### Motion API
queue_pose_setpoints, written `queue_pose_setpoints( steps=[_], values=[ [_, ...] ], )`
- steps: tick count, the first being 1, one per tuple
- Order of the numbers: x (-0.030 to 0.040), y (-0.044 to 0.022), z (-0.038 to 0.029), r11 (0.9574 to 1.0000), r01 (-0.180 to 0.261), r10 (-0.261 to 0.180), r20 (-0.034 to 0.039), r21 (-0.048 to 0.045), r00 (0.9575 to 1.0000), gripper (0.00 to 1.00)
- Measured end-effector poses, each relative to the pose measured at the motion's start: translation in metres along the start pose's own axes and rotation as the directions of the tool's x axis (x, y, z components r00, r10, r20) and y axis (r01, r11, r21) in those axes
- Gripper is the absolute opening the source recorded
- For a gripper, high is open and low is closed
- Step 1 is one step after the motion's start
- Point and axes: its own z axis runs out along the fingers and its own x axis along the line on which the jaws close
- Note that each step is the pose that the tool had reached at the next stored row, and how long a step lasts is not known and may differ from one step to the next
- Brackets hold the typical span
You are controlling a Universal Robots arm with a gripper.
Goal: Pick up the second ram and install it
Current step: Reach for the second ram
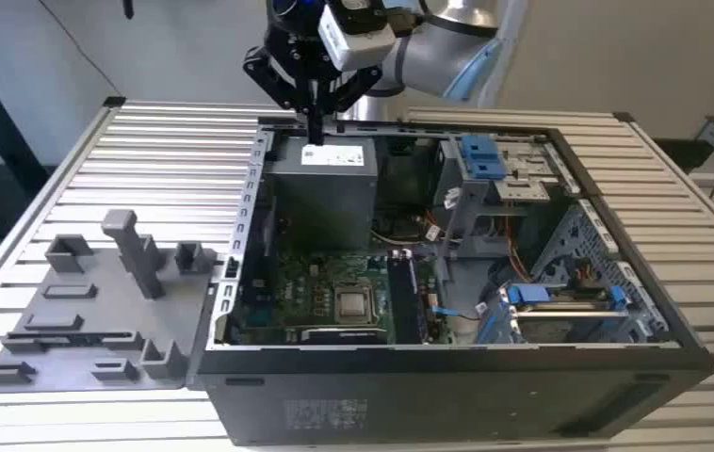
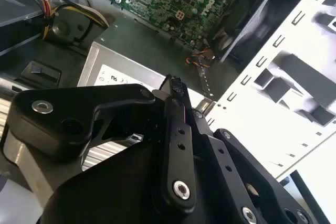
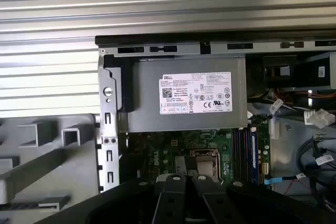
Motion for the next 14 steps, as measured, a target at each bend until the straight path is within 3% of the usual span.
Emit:
queue_pose_setpoints(
  steps=[14],
  values=[
    [0.0022, -0.0002, -0.0001, 1.0, 0.0, 0.0, -0.0001, 0.0001, 1.0, 0.11]
  ],
)
